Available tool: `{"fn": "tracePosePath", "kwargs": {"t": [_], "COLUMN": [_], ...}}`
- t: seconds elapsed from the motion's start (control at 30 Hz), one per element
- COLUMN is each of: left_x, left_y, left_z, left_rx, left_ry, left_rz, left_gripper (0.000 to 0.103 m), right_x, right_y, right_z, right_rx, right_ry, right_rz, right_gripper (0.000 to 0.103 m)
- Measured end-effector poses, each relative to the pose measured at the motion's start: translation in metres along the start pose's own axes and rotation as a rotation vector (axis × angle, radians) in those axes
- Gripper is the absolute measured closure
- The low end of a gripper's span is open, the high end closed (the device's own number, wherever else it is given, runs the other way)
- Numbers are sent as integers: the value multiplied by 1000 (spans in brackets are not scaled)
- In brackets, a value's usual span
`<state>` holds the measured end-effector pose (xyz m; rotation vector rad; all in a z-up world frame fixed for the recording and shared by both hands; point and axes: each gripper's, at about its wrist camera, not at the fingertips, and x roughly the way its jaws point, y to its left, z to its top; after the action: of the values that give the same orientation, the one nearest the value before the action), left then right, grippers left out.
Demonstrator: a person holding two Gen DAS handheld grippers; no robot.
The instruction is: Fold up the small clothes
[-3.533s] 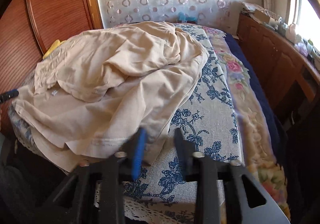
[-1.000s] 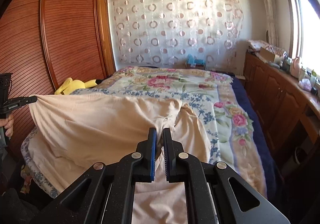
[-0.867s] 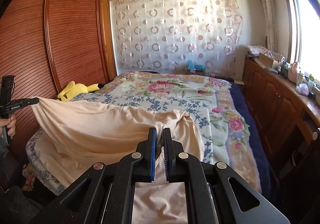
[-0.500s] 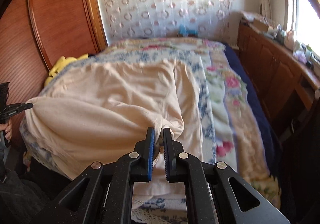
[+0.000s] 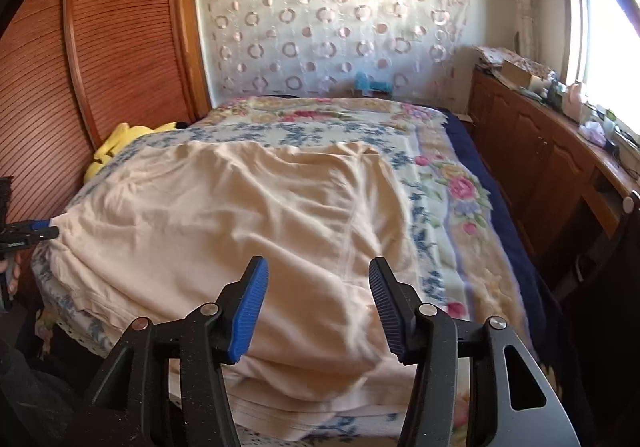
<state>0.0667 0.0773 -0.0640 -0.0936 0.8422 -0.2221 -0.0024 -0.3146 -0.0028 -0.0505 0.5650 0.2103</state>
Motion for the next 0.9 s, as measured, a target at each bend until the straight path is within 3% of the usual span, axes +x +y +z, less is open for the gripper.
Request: {"fn": "tracePosePath", "kwargs": {"t": [0.33, 0.67, 0.73, 0.9], "left_x": [6, 13, 14, 15], "left_y": [-3, -6, -8, -11], "left_z": [-8, -11, -12, -11], "left_rx": [-1, 7, 16, 29], "left_ry": [22, 44, 47, 48], "left_rz": [2, 24, 32, 43], "left_gripper": [40, 39, 39, 39], "right_x": [50, 95, 96, 101], "right_y": [42, 45, 47, 53], "right_z": [-19, -28, -31, -34], "right_rx": [-34, -54, -65, -90], "right_ry": [60, 131, 112, 97], "right_rz": [91, 37, 33, 20], "right_gripper": [46, 46, 45, 34]}}
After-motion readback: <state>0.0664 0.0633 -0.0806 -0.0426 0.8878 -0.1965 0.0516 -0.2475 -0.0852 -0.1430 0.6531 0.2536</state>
